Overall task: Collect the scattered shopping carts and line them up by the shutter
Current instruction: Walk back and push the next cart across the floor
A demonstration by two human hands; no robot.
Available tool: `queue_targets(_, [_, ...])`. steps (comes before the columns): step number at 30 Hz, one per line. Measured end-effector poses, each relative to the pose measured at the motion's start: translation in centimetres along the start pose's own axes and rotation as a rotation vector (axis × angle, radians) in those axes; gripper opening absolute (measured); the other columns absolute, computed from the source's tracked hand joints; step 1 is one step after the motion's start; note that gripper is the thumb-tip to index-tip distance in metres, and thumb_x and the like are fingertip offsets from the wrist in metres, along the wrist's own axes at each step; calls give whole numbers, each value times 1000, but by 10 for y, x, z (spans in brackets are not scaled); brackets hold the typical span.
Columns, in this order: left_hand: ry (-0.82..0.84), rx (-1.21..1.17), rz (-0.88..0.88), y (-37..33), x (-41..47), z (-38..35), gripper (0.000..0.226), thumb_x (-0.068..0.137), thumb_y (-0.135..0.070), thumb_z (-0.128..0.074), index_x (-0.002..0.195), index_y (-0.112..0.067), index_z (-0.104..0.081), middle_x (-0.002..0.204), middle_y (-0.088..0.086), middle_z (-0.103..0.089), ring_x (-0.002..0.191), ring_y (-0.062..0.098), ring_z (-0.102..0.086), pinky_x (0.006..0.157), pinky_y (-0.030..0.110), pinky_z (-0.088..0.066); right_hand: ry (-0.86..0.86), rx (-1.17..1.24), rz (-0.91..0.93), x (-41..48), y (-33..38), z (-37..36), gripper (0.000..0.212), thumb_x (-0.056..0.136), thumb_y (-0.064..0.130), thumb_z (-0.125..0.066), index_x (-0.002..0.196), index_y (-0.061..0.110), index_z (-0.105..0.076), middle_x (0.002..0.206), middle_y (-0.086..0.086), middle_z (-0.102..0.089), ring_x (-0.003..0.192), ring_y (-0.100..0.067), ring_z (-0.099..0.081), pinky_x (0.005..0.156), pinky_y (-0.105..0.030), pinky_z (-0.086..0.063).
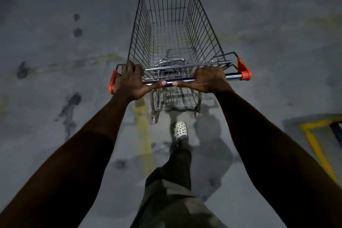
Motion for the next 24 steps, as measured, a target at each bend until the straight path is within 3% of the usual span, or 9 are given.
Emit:
queue_targets(3, [175, 52, 81, -1, 71, 4, 110, 57, -111, -18, 72, -19, -76, 87, -1, -74, 104, 22, -63, 118, 59, -13, 29, 19, 1, 62, -25, 13, 90, 64, 108, -19, 50, 23, -43, 42, 5, -44, 39, -12, -46, 61, -25, -52])
queue_targets(5, [191, 62, 113, -4, 120, 15, 116, 47, -115, -12, 61, -17, -73, 74, -4, -72, 97, 19, -64, 121, 59, -8, 61, 22, 5, 104, -42, 23, 91, 63, 108, -16, 51, 23, -44, 42, 5, -44, 38, -11, -45, 59, -24, -50])
queue_targets(9, [268, 68, 119, -13, 208, 35, 122, 44, -115, -12, 87, -20, -74, 115, 2, -74, 123, 24, -60, 122, 59, -1, 127, 63, -10, 179, -76, 45, 81, 75, 98, -31, 52, 21, -41, 44, 6, -42, 42, -11, -44, 55, -20, -38])
queue_targets(11, [305, 63, 119, -21, 250, 44, 124, 43, -115, -11, 93, -21, -74, 125, 3, -71, 128, 25, -57, 122, 60, 1, 150, 73, -18, 216, -94, 56, 86, 71, 100, -27, 53, 18, -46, 49, 4, -47, 48, -12, -48, 64, -26, -41])
queue_targets(14, [335, 59, 106, -33, 308, 56, 120, 43, -115, -11, 88, -22, -72, 126, 3, -70, 129, 25, -56, 122, 61, 1, 236, 39, -37, 271, -122, 61, 104, 61, 107, -16, 67, 13, -61, 63, -2, -56, 66, -17, -58, 82, -36, -52])
queue_targets(18, [312, 74, 75, -50, 388, 78, 130, 46, -115, -11, 128, -30, -67, 145, 0, -60, 141, 25, -47, 124, 59, 1, 256, 20, -21, 350, -157, 70, 111, 57, 108, -10, 74, 13, -64, 66, -3, -63, 67, -18, -65, 81, -39, -60])
queue_targets(21, [283, 70, 64, -63, 461, 89, 127, 45, -115, -12, 116, -27, -72, 135, 1, -67, 134, 24, -54, 123, 59, -2, 190, 36, 34, 413, -188, 86, 119, 48, 110, 4, 68, 14, -62, 59, -2, -63, 57, -16, -64, 77, -37, -61])
queue_targets(24, [236, 70, 69, -74, 543, 98, 125, 44, -115, -11, 98, -23, -75, 121, 2, -73, 123, 24, -60, 122, 60, -6, 164, 20, 19, 482, -231, 97, 111, 60, 109, -5, 68, 14, -63, 64, -3, -61, 66, -18, -63, 82, -37, -56])
Point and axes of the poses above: each hand's wrist, its own x-axis towards the middle knuckle, its own z-axis out of the back of the hand, y = z × x, the point moved 7 cm from there along x, towards the middle knuckle
